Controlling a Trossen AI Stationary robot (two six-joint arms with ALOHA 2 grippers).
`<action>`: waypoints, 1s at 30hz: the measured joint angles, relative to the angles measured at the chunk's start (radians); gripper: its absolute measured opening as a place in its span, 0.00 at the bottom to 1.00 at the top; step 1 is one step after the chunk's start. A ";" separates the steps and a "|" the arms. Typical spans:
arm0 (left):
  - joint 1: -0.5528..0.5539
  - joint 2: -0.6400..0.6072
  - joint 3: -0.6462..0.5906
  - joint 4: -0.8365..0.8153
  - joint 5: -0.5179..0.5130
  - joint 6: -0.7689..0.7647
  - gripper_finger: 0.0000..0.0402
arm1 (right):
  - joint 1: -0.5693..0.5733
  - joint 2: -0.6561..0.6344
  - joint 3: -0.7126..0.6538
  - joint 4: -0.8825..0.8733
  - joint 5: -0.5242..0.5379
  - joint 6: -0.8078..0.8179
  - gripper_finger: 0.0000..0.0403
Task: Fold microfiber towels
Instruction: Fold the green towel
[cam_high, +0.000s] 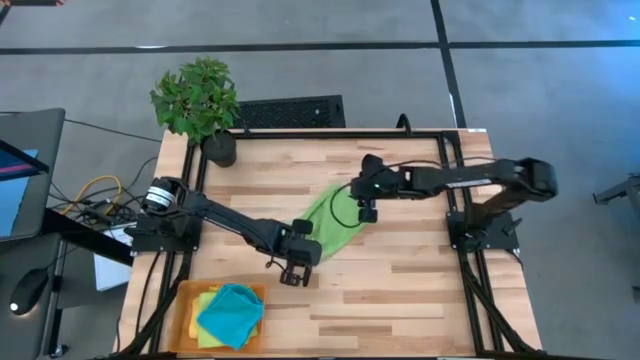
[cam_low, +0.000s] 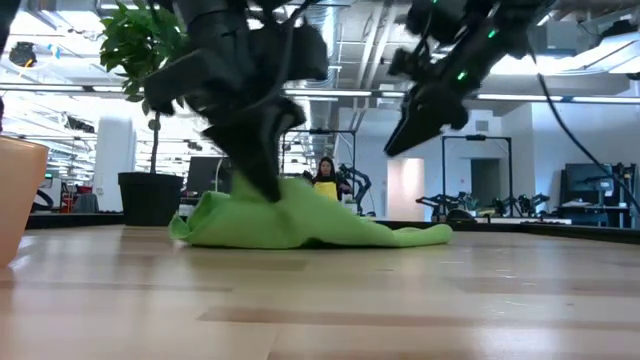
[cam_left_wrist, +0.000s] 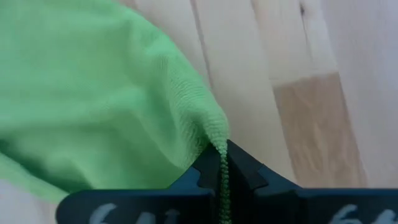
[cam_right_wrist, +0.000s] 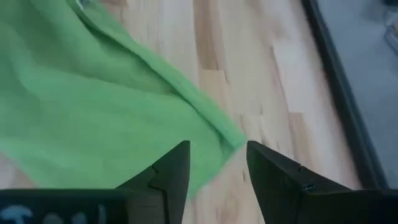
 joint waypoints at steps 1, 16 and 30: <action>0.007 0.000 0.016 0.000 -0.003 0.028 0.00 | 0.013 -0.026 0.000 -0.030 0.016 0.010 0.45; 0.206 0.000 0.087 0.029 0.013 0.366 0.00 | 0.153 -0.185 -0.001 -0.270 0.073 0.139 0.45; 0.307 0.144 0.222 0.141 0.003 0.647 0.00 | 0.179 -0.213 -0.002 -0.324 0.074 0.172 0.45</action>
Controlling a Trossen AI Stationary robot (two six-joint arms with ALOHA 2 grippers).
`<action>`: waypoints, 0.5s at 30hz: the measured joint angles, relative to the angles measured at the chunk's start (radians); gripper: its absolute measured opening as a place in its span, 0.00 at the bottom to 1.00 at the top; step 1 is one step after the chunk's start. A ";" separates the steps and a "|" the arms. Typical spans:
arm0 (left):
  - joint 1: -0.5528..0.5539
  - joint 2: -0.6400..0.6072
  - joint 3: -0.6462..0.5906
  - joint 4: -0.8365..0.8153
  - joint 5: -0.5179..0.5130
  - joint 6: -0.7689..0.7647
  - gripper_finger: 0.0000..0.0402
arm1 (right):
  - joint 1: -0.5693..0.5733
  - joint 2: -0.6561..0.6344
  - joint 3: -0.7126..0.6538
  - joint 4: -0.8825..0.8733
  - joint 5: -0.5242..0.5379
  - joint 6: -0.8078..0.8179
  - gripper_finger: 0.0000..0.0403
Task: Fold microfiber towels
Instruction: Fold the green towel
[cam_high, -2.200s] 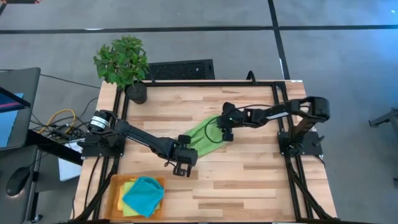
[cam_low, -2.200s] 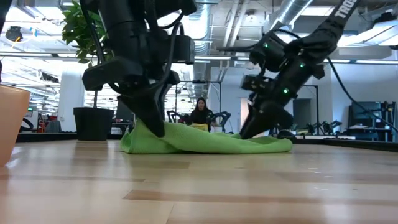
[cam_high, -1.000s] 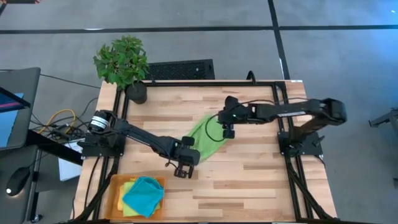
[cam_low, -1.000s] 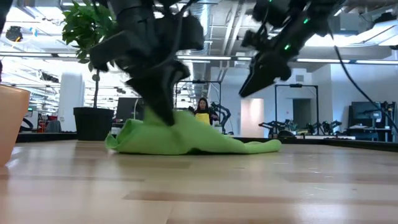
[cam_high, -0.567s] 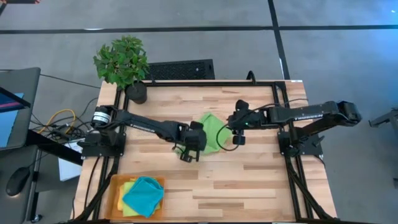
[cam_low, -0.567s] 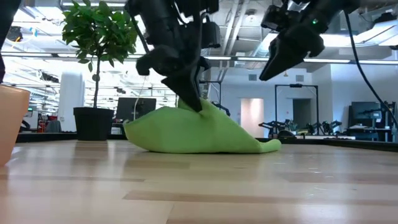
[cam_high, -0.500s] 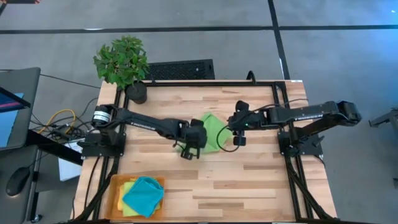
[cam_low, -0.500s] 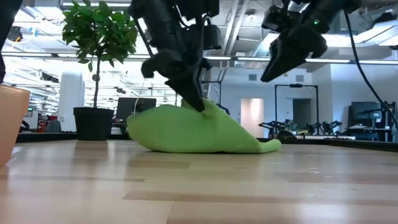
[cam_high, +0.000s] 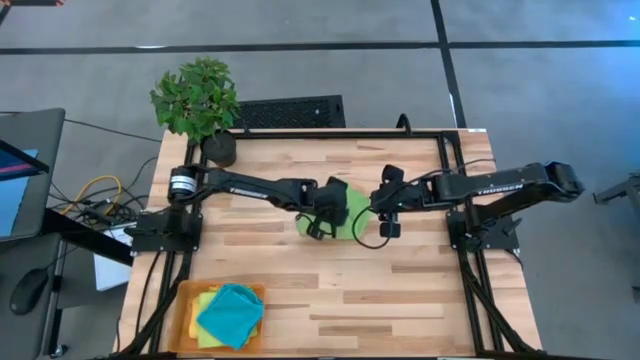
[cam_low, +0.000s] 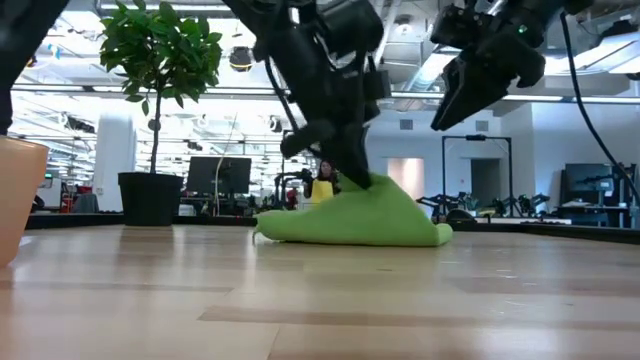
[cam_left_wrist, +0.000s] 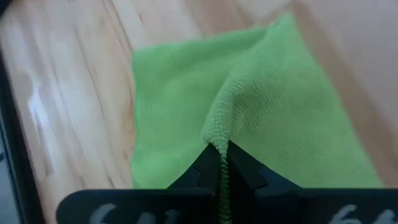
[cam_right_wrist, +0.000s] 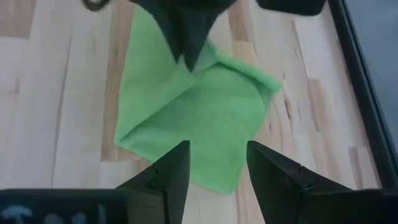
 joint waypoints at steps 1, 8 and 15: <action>0.007 0.013 0.016 -0.008 -0.012 0.009 0.00 | 0.000 -0.002 0.001 0.003 0.000 0.007 0.45; 0.049 0.086 0.147 0.005 -0.027 0.079 0.00 | 0.000 -0.036 0.000 -0.051 0.000 0.020 0.45; 0.068 0.085 0.159 0.037 -0.019 0.153 0.00 | -0.001 -0.075 0.000 -0.083 0.008 0.029 0.45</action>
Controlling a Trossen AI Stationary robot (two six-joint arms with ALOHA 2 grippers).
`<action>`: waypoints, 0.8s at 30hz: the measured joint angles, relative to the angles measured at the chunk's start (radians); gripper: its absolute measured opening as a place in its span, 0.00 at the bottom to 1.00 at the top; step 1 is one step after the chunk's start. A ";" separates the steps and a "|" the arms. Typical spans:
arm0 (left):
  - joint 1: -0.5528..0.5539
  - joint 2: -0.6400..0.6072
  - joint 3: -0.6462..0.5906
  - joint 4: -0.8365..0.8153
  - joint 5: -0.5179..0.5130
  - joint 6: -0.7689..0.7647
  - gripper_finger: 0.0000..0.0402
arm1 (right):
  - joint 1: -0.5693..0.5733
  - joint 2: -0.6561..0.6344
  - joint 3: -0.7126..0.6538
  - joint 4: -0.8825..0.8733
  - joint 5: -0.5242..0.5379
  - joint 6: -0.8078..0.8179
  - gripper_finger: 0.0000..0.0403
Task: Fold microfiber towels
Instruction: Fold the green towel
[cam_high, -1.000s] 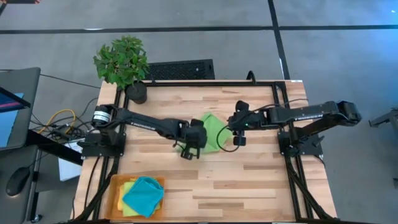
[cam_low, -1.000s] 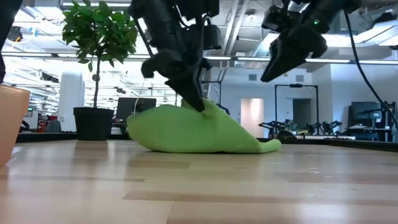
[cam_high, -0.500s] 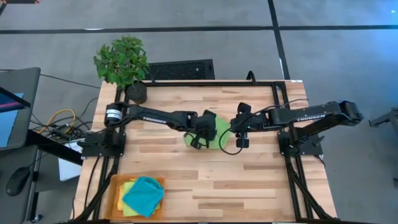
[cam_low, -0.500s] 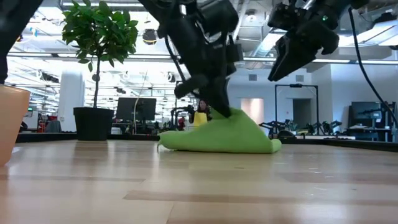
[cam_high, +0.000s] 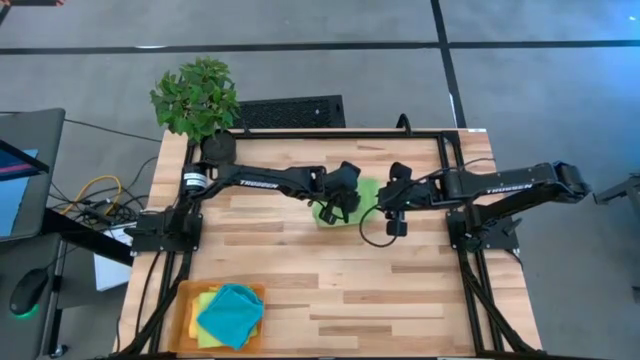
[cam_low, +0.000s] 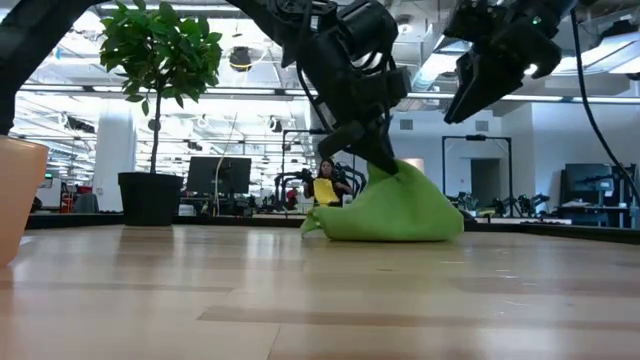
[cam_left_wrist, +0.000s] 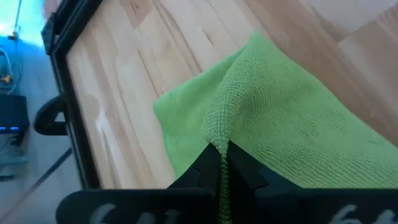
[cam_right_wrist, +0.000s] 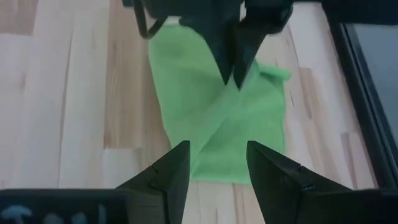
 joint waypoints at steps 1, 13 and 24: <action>0.001 -0.001 0.000 0.001 0.000 0.008 0.00 | 0.000 -0.005 0.000 0.002 0.003 0.000 0.45; 0.002 -0.003 0.000 0.106 -0.028 0.175 0.00 | -0.002 0.021 0.000 -0.027 0.042 0.018 0.45; 0.046 -0.003 0.000 0.137 -0.025 0.213 0.00 | -0.002 0.020 0.000 -0.022 0.044 0.018 0.45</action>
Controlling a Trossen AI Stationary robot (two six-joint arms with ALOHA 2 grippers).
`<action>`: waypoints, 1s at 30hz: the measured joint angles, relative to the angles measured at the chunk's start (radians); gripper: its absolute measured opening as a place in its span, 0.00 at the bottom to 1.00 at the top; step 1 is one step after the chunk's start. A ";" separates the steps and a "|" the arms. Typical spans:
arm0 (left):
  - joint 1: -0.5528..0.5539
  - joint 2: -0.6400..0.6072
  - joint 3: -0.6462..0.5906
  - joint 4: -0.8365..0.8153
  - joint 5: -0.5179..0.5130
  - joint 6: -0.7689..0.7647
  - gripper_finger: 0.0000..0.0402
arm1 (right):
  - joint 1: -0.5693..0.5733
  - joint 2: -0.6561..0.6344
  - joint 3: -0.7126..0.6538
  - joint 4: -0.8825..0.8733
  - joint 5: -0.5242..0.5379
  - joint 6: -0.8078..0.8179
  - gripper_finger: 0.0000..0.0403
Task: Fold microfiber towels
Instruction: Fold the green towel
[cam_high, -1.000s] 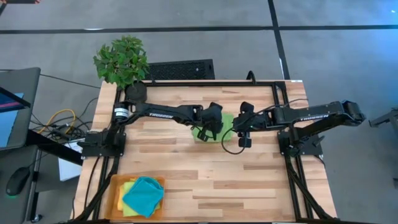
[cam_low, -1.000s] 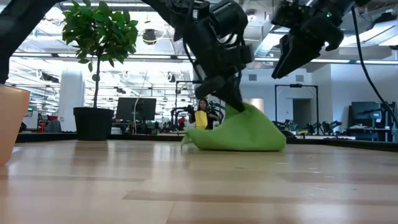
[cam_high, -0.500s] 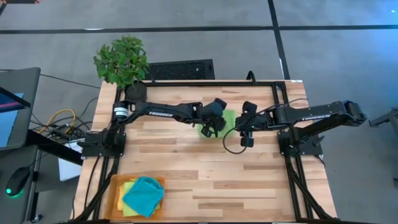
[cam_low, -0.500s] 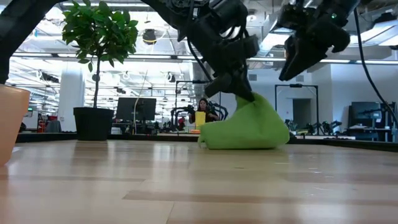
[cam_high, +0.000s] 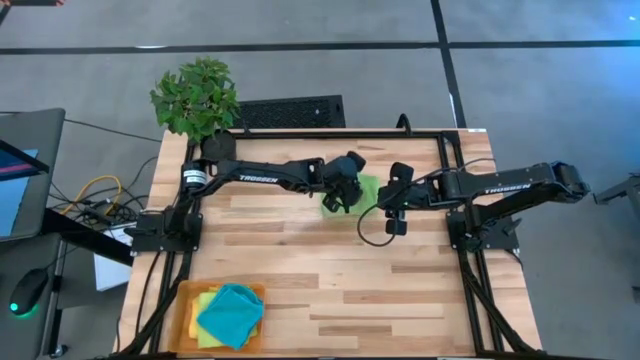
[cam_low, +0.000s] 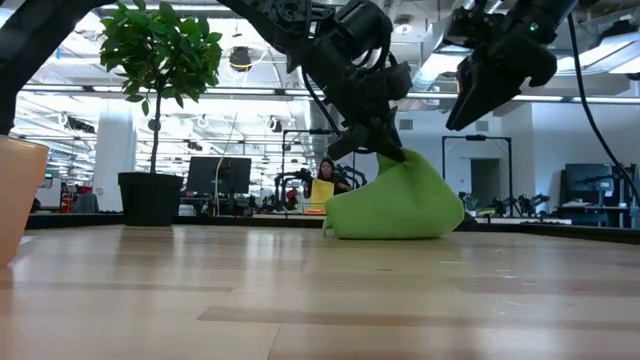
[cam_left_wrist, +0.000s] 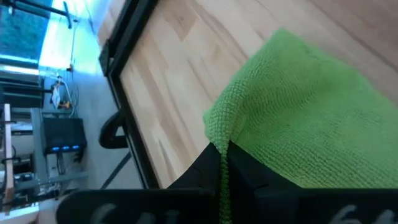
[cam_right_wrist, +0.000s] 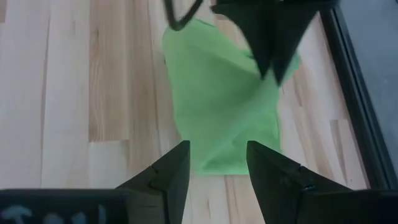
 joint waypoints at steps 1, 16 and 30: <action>0.007 0.000 0.000 0.012 0.013 -0.005 0.00 | 0.000 0.000 0.000 0.000 0.000 0.000 0.45; 0.100 0.043 -0.003 0.073 0.101 -0.067 0.00 | 0.000 0.000 0.000 0.000 0.000 -0.003 0.45; 0.098 0.152 0.017 0.165 0.002 -0.041 0.03 | 0.002 0.000 0.000 -0.006 -0.001 -0.002 0.45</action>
